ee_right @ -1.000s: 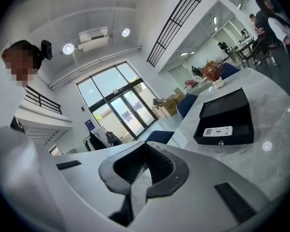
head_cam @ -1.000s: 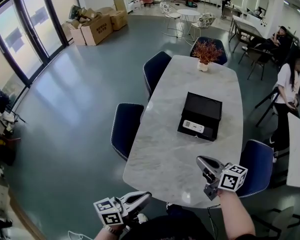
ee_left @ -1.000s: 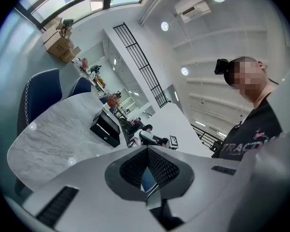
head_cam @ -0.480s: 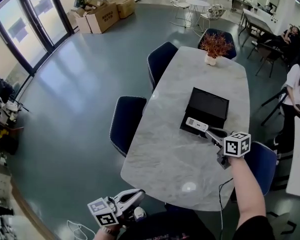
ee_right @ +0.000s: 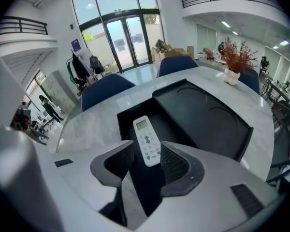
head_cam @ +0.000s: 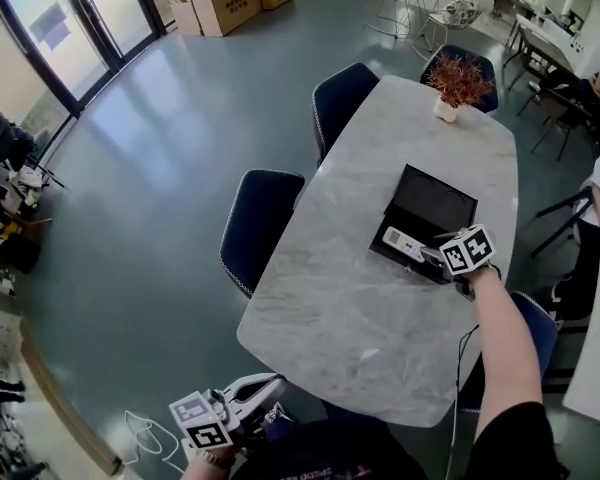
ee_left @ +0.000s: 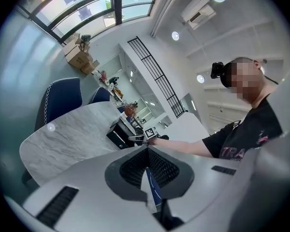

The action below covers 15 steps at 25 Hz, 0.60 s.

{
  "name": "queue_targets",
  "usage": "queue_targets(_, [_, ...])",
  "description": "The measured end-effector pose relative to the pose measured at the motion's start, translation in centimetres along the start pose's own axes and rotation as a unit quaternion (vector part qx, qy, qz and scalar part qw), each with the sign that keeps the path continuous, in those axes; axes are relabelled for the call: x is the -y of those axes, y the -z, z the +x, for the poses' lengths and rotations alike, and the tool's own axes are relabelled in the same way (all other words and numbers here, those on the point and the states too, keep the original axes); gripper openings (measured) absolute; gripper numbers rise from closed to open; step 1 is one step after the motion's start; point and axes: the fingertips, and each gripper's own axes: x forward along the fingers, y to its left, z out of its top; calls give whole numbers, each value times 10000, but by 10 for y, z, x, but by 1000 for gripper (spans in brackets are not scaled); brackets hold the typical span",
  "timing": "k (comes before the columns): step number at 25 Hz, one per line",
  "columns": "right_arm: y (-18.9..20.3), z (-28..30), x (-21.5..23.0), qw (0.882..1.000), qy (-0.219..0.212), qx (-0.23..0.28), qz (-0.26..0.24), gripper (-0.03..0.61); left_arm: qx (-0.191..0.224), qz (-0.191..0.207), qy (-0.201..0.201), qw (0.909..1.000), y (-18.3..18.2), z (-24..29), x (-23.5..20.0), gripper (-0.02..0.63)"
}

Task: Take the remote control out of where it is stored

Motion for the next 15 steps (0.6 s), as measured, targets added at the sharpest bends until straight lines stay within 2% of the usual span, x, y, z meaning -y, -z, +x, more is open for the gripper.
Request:
queue_targets(5, [10,27,8,9963,-183,-695,-471,176,31,-88,-218,9997,3,1,-6,5])
queue_targets(15, [16,53,14,9924,-383,-990,-628,183,81,-149,-485,9987,13,3,-6,5])
